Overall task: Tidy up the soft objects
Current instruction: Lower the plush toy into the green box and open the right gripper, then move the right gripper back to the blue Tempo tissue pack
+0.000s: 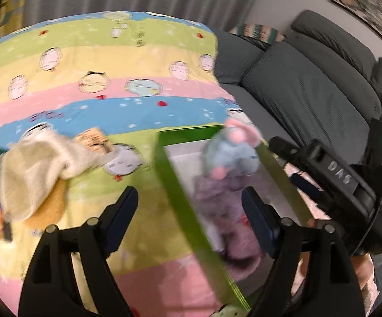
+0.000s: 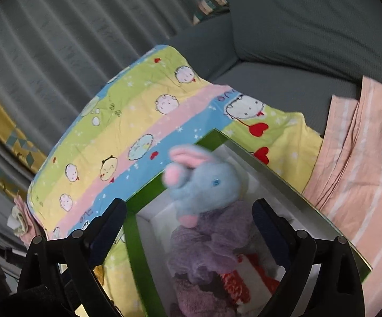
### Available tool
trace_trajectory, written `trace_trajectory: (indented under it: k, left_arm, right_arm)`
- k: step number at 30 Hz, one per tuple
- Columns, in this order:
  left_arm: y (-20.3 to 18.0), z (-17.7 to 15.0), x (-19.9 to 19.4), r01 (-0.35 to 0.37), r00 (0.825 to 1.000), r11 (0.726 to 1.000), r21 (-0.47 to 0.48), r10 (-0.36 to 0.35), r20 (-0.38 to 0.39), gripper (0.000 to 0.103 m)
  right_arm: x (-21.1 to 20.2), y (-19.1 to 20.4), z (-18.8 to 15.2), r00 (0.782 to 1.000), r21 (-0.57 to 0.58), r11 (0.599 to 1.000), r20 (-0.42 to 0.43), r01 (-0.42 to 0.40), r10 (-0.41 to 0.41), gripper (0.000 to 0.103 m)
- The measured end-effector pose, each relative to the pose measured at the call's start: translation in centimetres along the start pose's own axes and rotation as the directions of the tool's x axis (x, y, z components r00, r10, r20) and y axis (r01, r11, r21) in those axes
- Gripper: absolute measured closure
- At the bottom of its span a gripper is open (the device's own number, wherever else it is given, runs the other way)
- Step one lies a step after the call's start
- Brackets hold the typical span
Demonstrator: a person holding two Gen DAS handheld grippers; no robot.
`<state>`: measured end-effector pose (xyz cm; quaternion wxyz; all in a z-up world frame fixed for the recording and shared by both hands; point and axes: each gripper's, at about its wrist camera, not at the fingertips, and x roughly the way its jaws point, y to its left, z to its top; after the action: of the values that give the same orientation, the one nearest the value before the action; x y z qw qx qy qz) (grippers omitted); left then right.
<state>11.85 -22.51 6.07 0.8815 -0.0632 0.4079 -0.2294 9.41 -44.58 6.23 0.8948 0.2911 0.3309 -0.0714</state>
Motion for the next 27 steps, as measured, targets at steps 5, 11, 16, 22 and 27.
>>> trace_trajectory:
  k: [5, 11, 16, 22, 27]
  left_arm:
    - [3.3, -2.5, -2.7, -0.100, 0.995, 0.993, -0.061, 0.100, -0.001, 0.022]
    - [9.5, -6.0, -6.5, -0.231, 0.972, 0.954, -0.194, 0.234, -0.003, 0.022]
    - [15.0, -10.1, -9.3, -0.388, 0.919, 0.874, -0.292, 0.391, -0.048, 0.022]
    - [20.8, -13.9, -11.2, -0.418, 0.902, 0.810, -0.413, 0.425, -0.079, 0.022]
    - [24.6, -15.1, -12.4, -0.436, 0.889, 0.749, -0.498, 0.443, -0.112, 0.022]
  right_arm:
    - [-1.0, 2.3, -1.4, 1.000, -0.044, 0.999, 0.008, -0.019, 0.020, 0.006]
    - [-0.1, 8.1, -5.3, 0.994, -0.210, 0.973, -0.081, -0.095, 0.079, 0.006]
    - [1.3, 12.7, -9.4, 0.976, -0.299, 0.940, -0.187, -0.167, 0.114, 0.006]
    - [3.3, 17.9, -15.0, 0.948, -0.424, 0.875, -0.299, -0.235, 0.109, 0.006]
    - [5.1, 21.5, -19.3, 0.905, -0.475, 0.824, -0.412, -0.309, 0.102, 0.006]
